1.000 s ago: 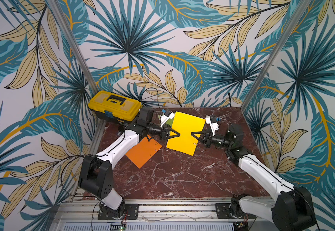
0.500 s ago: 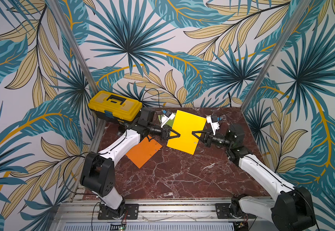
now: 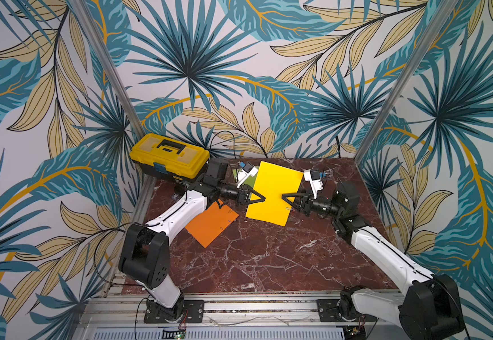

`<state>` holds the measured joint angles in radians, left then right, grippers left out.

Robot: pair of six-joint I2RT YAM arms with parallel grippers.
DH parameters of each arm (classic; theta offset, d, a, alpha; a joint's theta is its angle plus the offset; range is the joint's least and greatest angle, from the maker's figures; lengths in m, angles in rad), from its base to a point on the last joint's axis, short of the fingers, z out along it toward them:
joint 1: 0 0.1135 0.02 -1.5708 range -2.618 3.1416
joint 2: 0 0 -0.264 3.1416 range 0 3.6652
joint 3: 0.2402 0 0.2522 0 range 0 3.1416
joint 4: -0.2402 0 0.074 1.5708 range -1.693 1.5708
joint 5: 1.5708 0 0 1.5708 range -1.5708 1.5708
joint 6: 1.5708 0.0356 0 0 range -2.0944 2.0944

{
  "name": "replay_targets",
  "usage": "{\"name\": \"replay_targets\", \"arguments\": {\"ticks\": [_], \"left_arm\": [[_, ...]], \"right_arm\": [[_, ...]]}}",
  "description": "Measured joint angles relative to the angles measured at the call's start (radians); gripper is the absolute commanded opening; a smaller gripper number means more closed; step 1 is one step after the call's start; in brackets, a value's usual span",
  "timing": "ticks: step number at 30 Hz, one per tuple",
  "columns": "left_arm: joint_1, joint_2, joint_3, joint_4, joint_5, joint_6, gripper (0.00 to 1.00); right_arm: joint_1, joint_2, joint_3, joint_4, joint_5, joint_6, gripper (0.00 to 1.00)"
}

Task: Unclip the paperclips from the documents
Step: Adjust the document, then remove the paper clip from the document.

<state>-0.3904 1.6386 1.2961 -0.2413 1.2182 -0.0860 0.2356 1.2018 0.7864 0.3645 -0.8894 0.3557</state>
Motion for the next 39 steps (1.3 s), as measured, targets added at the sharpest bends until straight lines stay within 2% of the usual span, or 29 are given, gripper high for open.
{"name": "replay_targets", "arguments": {"ticks": [6, 20, 26, 35, 39], "left_arm": [[0.013, 0.0, -0.003, 0.023, 0.014, -0.006, 0.0], [0.027, -0.005, -0.013, 0.045, 0.025, -0.013, 0.0], [0.032, -0.006, -0.016, 0.045, 0.025, -0.013, 0.0], [0.034, -0.012, -0.016, 0.045, 0.024, -0.013, 0.0], [0.035, -0.012, -0.017, 0.045, 0.024, -0.012, 0.0]], "right_arm": [[-0.001, 0.0, 0.0, -0.076, -0.002, -0.035, 0.49], [-0.002, 0.005, -0.003, -0.161, -0.032, -0.079, 0.48], [-0.002, 0.011, -0.006, -0.176, -0.048, -0.084, 0.42], [-0.006, 0.017, -0.011, -0.175, -0.074, -0.077, 0.24], [-0.008, 0.017, -0.019, -0.175, -0.081, -0.076, 0.2]]}}
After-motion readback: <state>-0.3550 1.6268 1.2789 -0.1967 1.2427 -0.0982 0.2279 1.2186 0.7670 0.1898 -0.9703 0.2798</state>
